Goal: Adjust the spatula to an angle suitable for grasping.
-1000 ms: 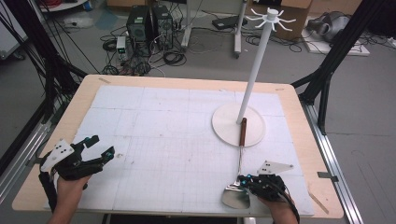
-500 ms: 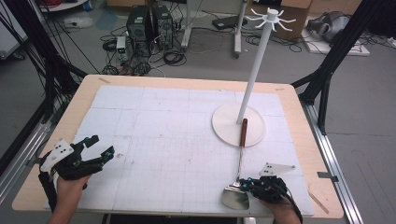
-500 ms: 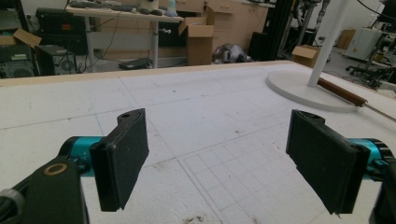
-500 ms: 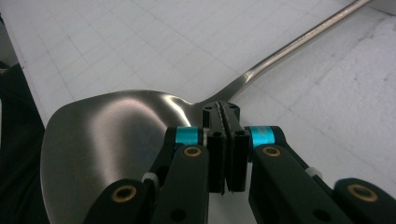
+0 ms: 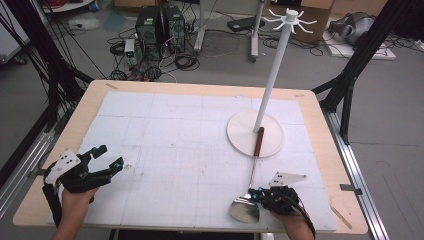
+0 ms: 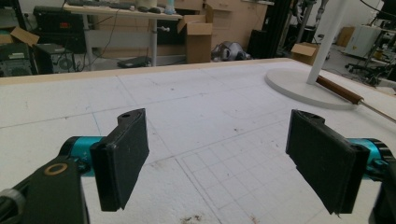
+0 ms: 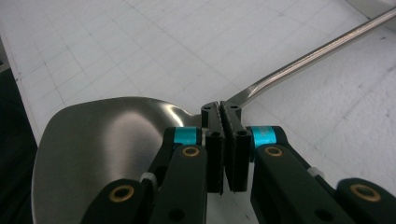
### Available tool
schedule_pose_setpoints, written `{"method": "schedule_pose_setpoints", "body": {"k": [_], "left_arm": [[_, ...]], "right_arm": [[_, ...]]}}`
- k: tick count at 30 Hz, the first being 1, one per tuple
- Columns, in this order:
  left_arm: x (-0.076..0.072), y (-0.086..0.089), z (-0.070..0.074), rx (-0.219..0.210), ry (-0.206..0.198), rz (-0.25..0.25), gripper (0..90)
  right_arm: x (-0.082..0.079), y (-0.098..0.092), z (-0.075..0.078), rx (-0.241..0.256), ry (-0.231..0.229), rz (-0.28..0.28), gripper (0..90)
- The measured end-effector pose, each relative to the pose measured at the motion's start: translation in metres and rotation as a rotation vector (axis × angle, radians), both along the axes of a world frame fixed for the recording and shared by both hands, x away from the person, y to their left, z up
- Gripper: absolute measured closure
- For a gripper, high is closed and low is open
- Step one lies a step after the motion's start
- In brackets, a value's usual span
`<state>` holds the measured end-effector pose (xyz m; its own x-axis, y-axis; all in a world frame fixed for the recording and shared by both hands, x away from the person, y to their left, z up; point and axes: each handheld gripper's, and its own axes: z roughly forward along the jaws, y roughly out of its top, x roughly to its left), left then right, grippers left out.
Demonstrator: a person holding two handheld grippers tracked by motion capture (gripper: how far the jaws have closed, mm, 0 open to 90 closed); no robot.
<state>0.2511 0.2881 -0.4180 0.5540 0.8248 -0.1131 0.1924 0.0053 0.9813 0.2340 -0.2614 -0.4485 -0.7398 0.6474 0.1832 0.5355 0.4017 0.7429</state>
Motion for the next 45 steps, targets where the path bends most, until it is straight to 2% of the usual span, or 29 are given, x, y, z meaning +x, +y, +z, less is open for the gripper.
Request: {"method": "schedule_pose_setpoints", "body": {"k": [18, 20, 24, 30, 40, 45], "left_arm": [[0.001, -0.002, -0.002, 0.006, 0.011, -0.002, 21.6], [0.002, -0.001, -0.002, 0.009, 0.010, -0.003, 21.6], [0.002, -0.001, -0.002, 0.008, 0.011, -0.003, 21.6], [0.003, -0.001, -0.003, 0.009, 0.014, -0.001, 21.6], [0.003, 0.000, -0.003, 0.014, 0.020, 0.003, 21.7], [0.003, 0.001, -0.004, 0.018, 0.022, 0.003, 21.7]], "right_arm": [[0.008, 0.020, 0.001, -0.023, -0.013, 0.026, 88.0], [0.011, 0.027, 0.003, -0.031, -0.013, -0.008, 88.0], [0.013, 0.038, 0.005, -0.046, -0.014, -0.029, 88.1], [0.018, 0.049, 0.005, -0.044, -0.009, -0.064, 88.0], [0.029, 0.073, 0.006, -0.062, -0.032, -0.071, 87.8], [0.035, 0.083, 0.005, -0.063, -0.038, -0.096, 86.8]]}}
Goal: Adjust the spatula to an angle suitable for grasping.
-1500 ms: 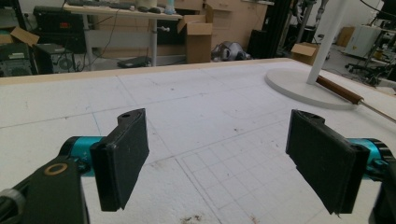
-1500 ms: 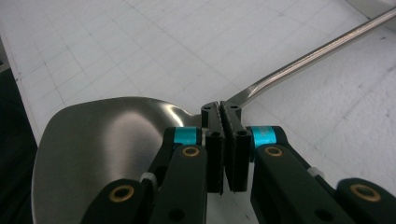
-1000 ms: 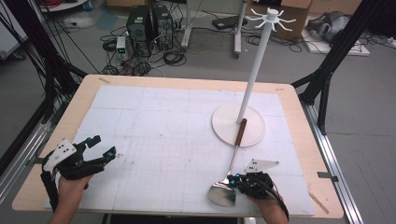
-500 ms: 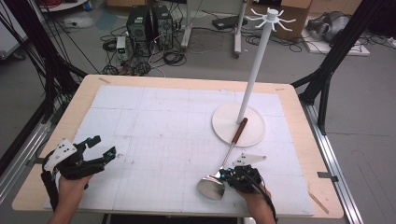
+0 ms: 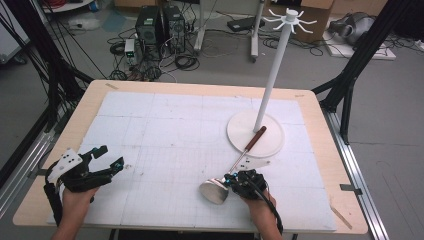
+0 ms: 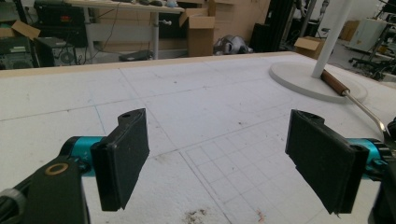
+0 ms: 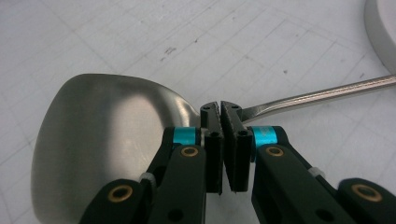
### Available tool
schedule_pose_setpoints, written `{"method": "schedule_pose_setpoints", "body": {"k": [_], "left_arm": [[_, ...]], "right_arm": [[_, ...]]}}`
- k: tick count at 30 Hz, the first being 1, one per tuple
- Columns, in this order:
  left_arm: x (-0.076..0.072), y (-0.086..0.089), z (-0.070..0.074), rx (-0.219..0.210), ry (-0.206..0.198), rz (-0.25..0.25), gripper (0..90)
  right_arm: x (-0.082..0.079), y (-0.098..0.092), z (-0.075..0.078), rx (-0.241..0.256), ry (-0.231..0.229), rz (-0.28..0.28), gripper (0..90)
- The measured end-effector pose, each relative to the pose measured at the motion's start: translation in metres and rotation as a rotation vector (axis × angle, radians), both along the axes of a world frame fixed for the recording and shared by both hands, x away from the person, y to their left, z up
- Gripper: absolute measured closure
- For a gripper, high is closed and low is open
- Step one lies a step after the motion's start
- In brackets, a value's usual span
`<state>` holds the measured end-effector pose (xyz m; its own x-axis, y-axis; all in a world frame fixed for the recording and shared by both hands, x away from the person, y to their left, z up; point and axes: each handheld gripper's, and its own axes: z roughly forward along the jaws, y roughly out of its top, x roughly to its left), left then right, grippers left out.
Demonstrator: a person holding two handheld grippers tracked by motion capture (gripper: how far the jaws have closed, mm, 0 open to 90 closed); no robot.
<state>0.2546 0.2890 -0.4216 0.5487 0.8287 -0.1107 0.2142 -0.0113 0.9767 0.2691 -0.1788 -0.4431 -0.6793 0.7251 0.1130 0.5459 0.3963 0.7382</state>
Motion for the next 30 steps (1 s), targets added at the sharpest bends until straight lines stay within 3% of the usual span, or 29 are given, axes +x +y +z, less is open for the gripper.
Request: {"method": "schedule_pose_setpoints", "body": {"k": [10, 13, 16, 17, 21, 23, 25, 30], "left_arm": [[0.001, -0.002, 0.000, 0.004, 0.003, -0.002, 22.2], [0.000, -0.001, -0.001, 0.009, 0.006, -0.002, 22.4], [0.000, -0.001, -0.001, 0.009, 0.006, -0.004, 23.8], [0.000, -0.002, -0.001, 0.010, 0.006, -0.004, 23.8], [0.001, -0.003, -0.001, 0.015, 0.006, -0.006, 25.2], [0.001, -0.003, -0.002, 0.017, 0.005, -0.001, 25.2], [0.002, -0.002, -0.002, 0.026, 0.007, 0.001, 25.2], [0.003, -0.002, -0.004, 0.027, 0.016, 0.010, 24.8]], "right_arm": [[0.006, 0.010, -0.003, 0.025, -0.015, -0.036, 83.9], [0.007, 0.005, 0.000, 0.033, -0.028, -0.043, 81.9], [0.010, -0.023, 0.010, 0.061, -0.064, -0.106, 86.8], [0.010, -0.023, 0.010, 0.061, -0.064, -0.106, 86.8], [0.019, -0.056, 0.016, 0.041, -0.099, -0.154, 89.3], [0.032, -0.080, 0.021, 0.060, -0.136, -0.185, 89.4], [0.036, -0.084, 0.023, 0.071, -0.143, -0.192, 89.4], [0.068, -0.108, 0.035, 0.068, -0.179, -0.214, 89.4]]}}
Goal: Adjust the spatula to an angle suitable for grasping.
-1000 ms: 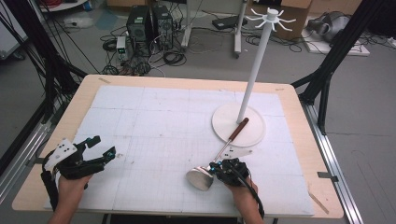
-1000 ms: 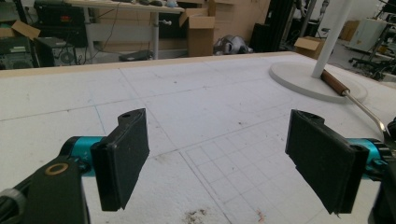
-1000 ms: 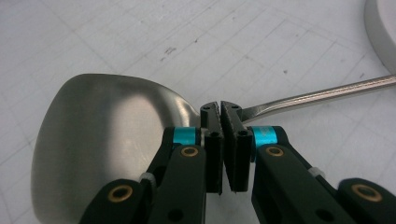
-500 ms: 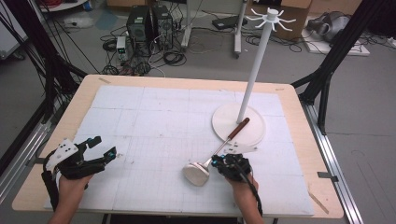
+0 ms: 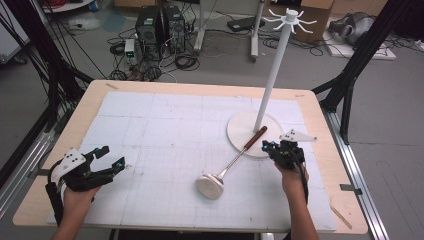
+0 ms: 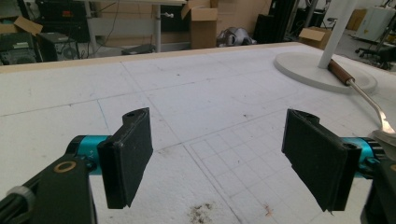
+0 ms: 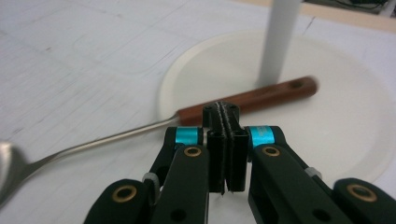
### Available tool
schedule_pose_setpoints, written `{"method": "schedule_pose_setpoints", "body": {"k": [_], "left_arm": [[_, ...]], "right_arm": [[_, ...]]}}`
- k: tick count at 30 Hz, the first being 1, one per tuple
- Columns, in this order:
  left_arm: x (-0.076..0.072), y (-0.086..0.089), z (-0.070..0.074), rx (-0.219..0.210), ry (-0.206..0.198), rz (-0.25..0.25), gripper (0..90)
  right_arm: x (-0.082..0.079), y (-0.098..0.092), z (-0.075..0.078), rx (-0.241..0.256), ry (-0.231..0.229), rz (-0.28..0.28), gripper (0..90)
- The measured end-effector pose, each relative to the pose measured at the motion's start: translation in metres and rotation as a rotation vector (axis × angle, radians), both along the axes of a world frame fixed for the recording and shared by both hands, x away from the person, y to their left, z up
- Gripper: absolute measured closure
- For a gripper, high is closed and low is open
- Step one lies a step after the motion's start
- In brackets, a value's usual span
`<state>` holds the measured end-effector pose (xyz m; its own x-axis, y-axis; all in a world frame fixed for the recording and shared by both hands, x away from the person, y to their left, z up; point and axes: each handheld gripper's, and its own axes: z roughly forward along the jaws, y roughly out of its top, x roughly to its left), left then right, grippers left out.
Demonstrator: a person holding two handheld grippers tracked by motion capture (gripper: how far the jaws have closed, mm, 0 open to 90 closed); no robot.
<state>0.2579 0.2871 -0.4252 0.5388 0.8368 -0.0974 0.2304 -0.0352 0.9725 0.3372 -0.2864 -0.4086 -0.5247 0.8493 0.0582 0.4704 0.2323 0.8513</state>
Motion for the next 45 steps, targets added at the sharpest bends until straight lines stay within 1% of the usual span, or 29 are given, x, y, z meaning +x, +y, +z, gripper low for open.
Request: {"method": "schedule_pose_setpoints", "body": {"k": [1, 3, 4, 6, 7, 8, 9, 10, 11, 12, 13, 14, 15, 16, 18, 19, 20, 21, 22, 24, 26, 27, 29, 30, 33, 34, 37, 40, 45], "left_arm": [[0.000, 0.000, 0.000, -0.005, 0.003, 0.003, 24.8], [0.000, 0.001, -0.001, -0.010, 0.006, 0.008, 24.8], [-0.001, 0.001, -0.001, -0.012, 0.007, 0.009, 24.8], [-0.001, 0.002, -0.002, -0.013, 0.011, 0.014, 24.8], [0.000, 0.002, -0.002, -0.012, 0.012, 0.014, 24.8], [0.000, 0.002, -0.003, -0.007, 0.012, 0.017, 24.9], [0.000, 0.002, -0.003, -0.003, 0.013, 0.022, 24.9], [0.001, 0.003, -0.003, -0.003, 0.013, 0.026, 24.9], [0.001, 0.003, -0.003, -0.003, 0.012, 0.030, 24.9], [0.001, 0.004, -0.003, -0.004, 0.010, 0.034, 24.9], [0.001, 0.004, -0.003, -0.002, 0.011, 0.034, 24.9], [0.001, 0.005, -0.004, -0.003, 0.010, 0.036, 24.9], [0.001, 0.006, -0.004, 0.001, 0.012, 0.035, 24.9], [0.001, 0.006, -0.004, -0.003, 0.012, 0.037, 24.9], [0.000, 0.007, -0.004, -0.007, 0.012, 0.036, 24.9], [0.000, 0.007, -0.004, -0.005, 0.012, 0.033, 24.9], [-0.001, 0.008, -0.004, -0.005, 0.012, 0.031, 25.0], [-0.001, 0.008, -0.005, -0.006, 0.014, 0.029, 25.0], [-0.001, 0.008, -0.005, -0.009, 0.017, 0.027, 25.0], [-0.001, 0.009, -0.006, -0.010, 0.020, 0.029, 25.0], [-0.001, 0.009, -0.006, -0.008, 0.022, 0.032, 25.0], [-0.001, 0.009, -0.006, -0.008, 0.024, 0.034, 25.0], [-0.001, 0.009, -0.006, -0.009, 0.024, 0.035, 25.0], [-0.001, 0.009, -0.006, -0.009, 0.024, 0.032, 25.1], [-0.001, 0.009, -0.006, -0.007, 0.026, 0.032, 25.3], [-0.001, 0.008, -0.007, -0.009, 0.029, 0.031, 25.3], [-0.001, 0.008, -0.007, -0.007, 0.030, 0.032, 25.4], [-0.001, 0.009, -0.007, -0.004, 0.028, 0.035, 25.4], [-0.001, 0.009, -0.007, 0.000, 0.032, 0.035, 25.4]], "right_arm": [[0.006, -0.003, 0.001, 0.010, -0.002, -0.002, 89.4], [0.020, -0.010, 0.001, -0.020, 0.009, 0.005, 89.4], [0.033, -0.015, 0.001, -0.041, 0.019, -0.001, 89.4], [0.046, -0.021, 0.002, -0.054, 0.036, 0.004, 89.4], [0.046, -0.021, 0.002, -0.054, 0.036, 0.004, 89.4], [0.060, -0.025, 0.000, -0.078, 0.048, 0.007, 89.3], [0.060, -0.025, 0.000, -0.078, 0.048, 0.007, 89.3], [0.073, -0.028, -0.002, -0.102, 0.062, 0.001, 89.3], [0.079, -0.030, -0.004, -0.110, 0.071, -0.006, 89.4], [0.079, -0.030, -0.004, -0.110, 0.071, -0.006, 89.4], [0.089, -0.030, -0.004, -0.121, 0.082, -0.016, 89.3], [0.089, -0.030, -0.004, -0.121, 0.082, -0.016, 89.3], [0.093, -0.030, -0.003, -0.123, 0.069, -0.019, 89.3], [0.100, -0.029, -0.003, -0.126, 0.071, -0.022, 89.3], [0.103, -0.029, -0.004, -0.131, 0.074, -0.021, 89.4], [0.106, -0.029, -0.005, -0.138, 0.080, -0.020, 89.3], [0.112, -0.028, -0.010, -0.144, 0.107, -0.010, 89.4], [0.112, -0.028, -0.010, -0.144, 0.107, -0.010, 89.4], [0.117, -0.028, -0.016, -0.159, 0.123, -0.011, 89.4], [0.121, -0.028, -0.019, -0.154, 0.110, -0.020, 89.5], [0.122, -0.028, -0.019, -0.156, 0.108, -0.018, 89.5], [0.124, -0.028, -0.020, -0.168, 0.112, -0.014, 89.5], [0.127, -0.027, -0.023, -0.187, 0.125, 0.022, 89.7], [0.127, -0.027, -0.024, -0.173, 0.123, 0.036, 89.7], [0.126, -0.027, -0.024, -0.175, 0.124, 0.060, 89.7], [0.125, -0.026, -0.024, -0.183, 0.121, 0.091, 89.8], [0.123, -0.027, -0.023, -0.201, 0.126, 0.106, 89.8], [0.121, -0.026, -0.022, -0.213, 0.129, 0.142, 89.9], [0.118, -0.026, -0.021, -0.213, 0.138, 0.172, 89.9]]}}
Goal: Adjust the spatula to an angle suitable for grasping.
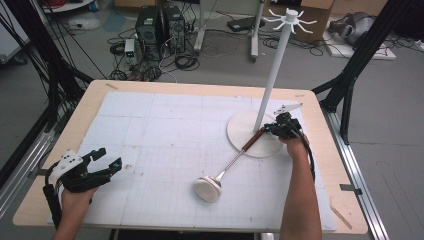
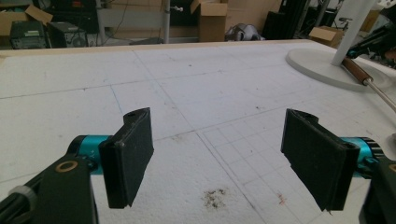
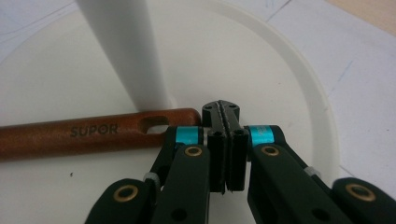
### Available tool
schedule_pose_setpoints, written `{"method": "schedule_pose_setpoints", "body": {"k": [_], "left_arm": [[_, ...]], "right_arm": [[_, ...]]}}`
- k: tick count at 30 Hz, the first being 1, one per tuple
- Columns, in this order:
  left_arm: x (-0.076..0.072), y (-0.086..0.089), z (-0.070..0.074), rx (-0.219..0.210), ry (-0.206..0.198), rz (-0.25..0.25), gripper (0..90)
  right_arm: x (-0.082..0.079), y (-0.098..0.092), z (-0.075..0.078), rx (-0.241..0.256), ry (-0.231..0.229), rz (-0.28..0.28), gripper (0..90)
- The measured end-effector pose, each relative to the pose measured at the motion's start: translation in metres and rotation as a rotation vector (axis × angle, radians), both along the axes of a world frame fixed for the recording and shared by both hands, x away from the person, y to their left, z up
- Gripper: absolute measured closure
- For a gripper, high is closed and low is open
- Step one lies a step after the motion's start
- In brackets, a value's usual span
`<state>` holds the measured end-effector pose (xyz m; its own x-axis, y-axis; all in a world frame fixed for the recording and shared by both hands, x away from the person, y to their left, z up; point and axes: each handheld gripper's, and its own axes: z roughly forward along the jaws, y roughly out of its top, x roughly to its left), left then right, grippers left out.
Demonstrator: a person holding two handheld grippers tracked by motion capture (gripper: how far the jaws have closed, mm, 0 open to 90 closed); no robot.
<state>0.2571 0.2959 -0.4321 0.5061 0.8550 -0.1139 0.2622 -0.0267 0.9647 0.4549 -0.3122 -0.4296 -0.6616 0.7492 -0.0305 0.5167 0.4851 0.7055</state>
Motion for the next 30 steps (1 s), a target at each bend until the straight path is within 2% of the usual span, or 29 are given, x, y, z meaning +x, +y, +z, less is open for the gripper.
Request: {"method": "schedule_pose_setpoints", "body": {"k": [7, 9, 13, 17, 22, 24, 25, 26, 28, 30], "left_arm": [[0.001, 0.000, 0.000, -0.004, 0.000, 0.003, 25.5], [0.001, 0.000, 0.000, -0.004, -0.002, 0.004, 25.4], [0.001, 0.000, 0.000, -0.002, 0.001, 0.001, 25.5], [0.001, 0.001, 0.000, -0.005, 0.002, 0.003, 25.5], [0.001, 0.000, 0.000, -0.010, 0.009, -0.007, 25.5], [0.001, -0.001, 0.000, -0.010, 0.021, -0.018, 25.6], [0.002, -0.002, -0.001, -0.013, 0.028, -0.021, 25.7], [0.002, -0.002, -0.001, -0.009, 0.040, -0.029, 25.7], [0.002, -0.004, -0.002, -0.014, 0.049, -0.037, 25.8], [0.003, -0.005, -0.002, -0.023, 0.058, -0.045, 27.2]], "right_arm": [[-0.008, 0.011, 0.001, 0.014, 0.024, 0.075, 89.8], [-0.012, 0.012, 0.001, 0.004, 0.015, 0.073, 89.8], [-0.023, 0.015, -0.001, 0.041, 0.022, 0.085, 89.8], [-0.027, 0.020, -0.001, 0.045, 0.027, 0.092, 89.8], [-0.036, 0.024, 0.006, 0.055, 0.014, 0.090, 88.6], [-0.040, 0.023, 0.012, 0.072, 0.011, 0.076, 82.8], [-0.045, 0.024, 0.018, 0.082, 0.009, 0.059, 76.2], [-0.045, 0.024, 0.018, 0.082, 0.009, 0.059, 76.2], [-0.056, 0.024, 0.022, 0.079, -0.026, 0.022, 65.6], [-0.070, 0.020, 0.025, 0.097, -0.040, -0.035, 59.3]]}}
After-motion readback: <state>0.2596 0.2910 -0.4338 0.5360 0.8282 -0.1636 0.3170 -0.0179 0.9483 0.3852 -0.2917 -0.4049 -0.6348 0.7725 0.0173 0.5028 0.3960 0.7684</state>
